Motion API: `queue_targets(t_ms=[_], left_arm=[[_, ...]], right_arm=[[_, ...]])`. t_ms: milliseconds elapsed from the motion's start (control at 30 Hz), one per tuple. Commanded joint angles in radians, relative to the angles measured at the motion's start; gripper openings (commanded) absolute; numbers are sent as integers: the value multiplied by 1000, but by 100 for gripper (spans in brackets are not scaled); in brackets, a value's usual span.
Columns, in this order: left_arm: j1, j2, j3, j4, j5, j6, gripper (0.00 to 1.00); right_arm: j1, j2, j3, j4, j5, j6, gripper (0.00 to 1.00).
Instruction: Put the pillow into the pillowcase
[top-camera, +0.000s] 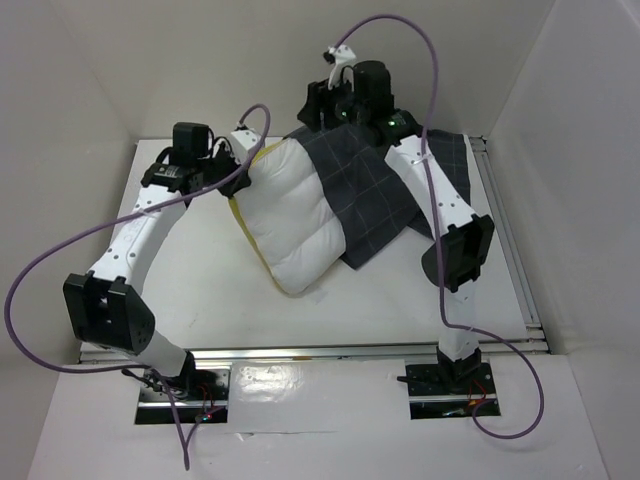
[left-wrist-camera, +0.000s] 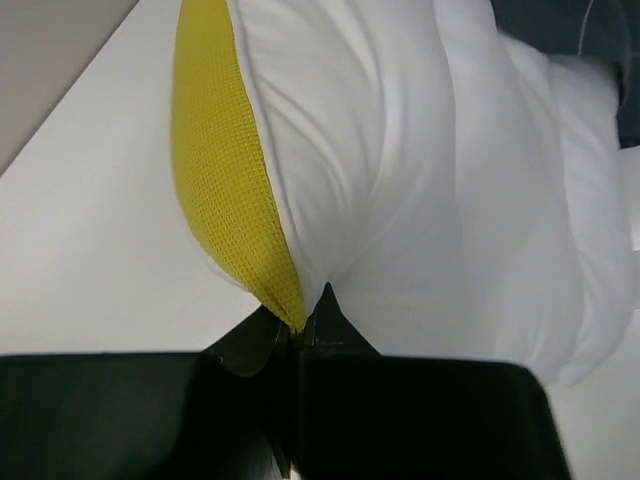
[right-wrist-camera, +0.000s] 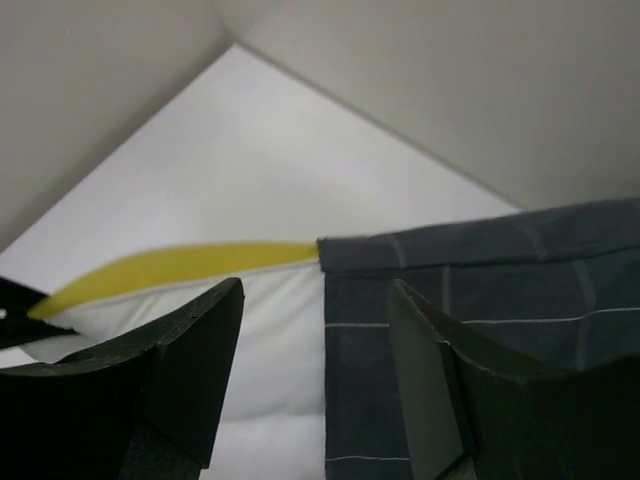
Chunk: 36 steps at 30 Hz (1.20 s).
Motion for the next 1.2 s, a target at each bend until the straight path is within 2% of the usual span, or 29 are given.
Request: queue_targets(t_ms=[0, 100, 233, 433, 800, 833, 967, 1000, 1033, 1167], left_arm=[[-53, -90, -24, 149, -98, 97, 0], [-89, -110, -39, 158, -123, 107, 0], [-129, -128, -17, 158, -155, 108, 0], [-158, -137, 45, 121, -174, 108, 0], [-188, -147, 116, 80, -204, 108, 0], [-189, -157, 116, 80, -204, 108, 0], [-208, -168, 116, 80, -226, 108, 0], [-208, -168, 106, 80, -226, 108, 0], [-208, -168, 97, 80, -226, 108, 0], [-208, -168, 86, 101, -236, 95, 0]], right_arm=[[-17, -103, 2, 168, 58, -3, 67], [-26, -103, -9, 180, 58, -46, 67], [-26, -72, -9, 105, 26, -98, 67], [-26, -77, -125, 96, 5, -185, 68], [-36, -75, -211, 68, -6, -218, 68], [-36, -86, -211, 68, -6, -218, 65], [-36, -95, -236, 91, -17, -218, 33], [-36, -95, -236, 81, -32, -218, 18], [-36, -95, -221, 81, -32, -207, 11], [-36, -104, -167, 62, -106, -163, 0]])
